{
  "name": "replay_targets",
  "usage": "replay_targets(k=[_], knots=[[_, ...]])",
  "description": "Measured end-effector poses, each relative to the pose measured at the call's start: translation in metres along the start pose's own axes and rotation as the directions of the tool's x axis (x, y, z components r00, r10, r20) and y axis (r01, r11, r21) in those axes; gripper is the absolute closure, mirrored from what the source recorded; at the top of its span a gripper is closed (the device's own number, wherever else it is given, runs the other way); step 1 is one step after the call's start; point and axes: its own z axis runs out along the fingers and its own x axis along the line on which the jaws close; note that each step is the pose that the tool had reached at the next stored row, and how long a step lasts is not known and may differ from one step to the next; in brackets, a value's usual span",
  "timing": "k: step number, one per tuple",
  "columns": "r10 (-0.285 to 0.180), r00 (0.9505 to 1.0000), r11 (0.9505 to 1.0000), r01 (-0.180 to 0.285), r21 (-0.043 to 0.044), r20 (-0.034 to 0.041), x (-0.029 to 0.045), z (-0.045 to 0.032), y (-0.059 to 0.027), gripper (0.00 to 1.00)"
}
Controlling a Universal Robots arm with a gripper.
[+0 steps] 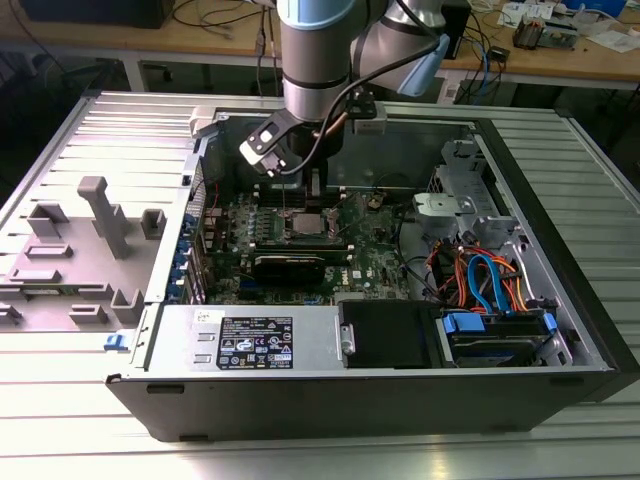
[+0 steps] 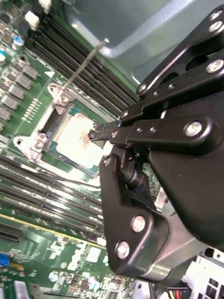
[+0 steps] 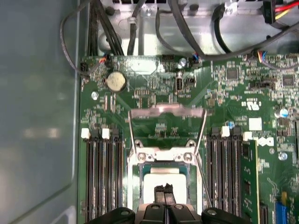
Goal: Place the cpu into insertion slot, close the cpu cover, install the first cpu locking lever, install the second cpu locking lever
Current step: 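Close the cpu cover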
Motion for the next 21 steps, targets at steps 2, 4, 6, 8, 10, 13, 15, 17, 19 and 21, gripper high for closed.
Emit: replay_targets(k=[2,4,6,8,10,13,15,17,19,21], knots=[[0.000,1.0000,1.0000,0.000,0.0001,0.0000,-0.0001,0.0001,0.0025,0.89],[0.000,1.0000,1.0000,0.000,0.0001,0.0002,0.0000,-0.0002,0.0025,0.89],[0.000,1.0000,1.0000,0.000,0.0001,0.0000,0.0000,-0.0023,0.0026,0.89],[0.000,1.0000,1.0000,0.000,0.0059,0.0002,0.0000,-0.0042,0.0174,0.89],[0.000,1.0000,1.0000,0.000,0.0059,0.0001,0.0002,-0.0153,0.0180,0.89],[0.000,1.0000,1.0000,0.000,0.0059,0.0000,0.0003,-0.0221,0.0185,0.89],[0.000,1.0000,1.0000,0.000,0.0059,0.0000,0.0003,-0.0266,0.0189,0.89],[0.000,1.0000,1.0000,0.000,0.0058,-0.0001,0.0004,-0.0273,0.0189,0.89],[0.000,1.0000,1.0000,0.000,0.0059,0.0009,0.0003,-0.0274,0.0190,0.89],[0.000,1.0000,1.0000,0.000,0.0059,0.0016,0.0003,-0.0274,0.0190,0.89]])
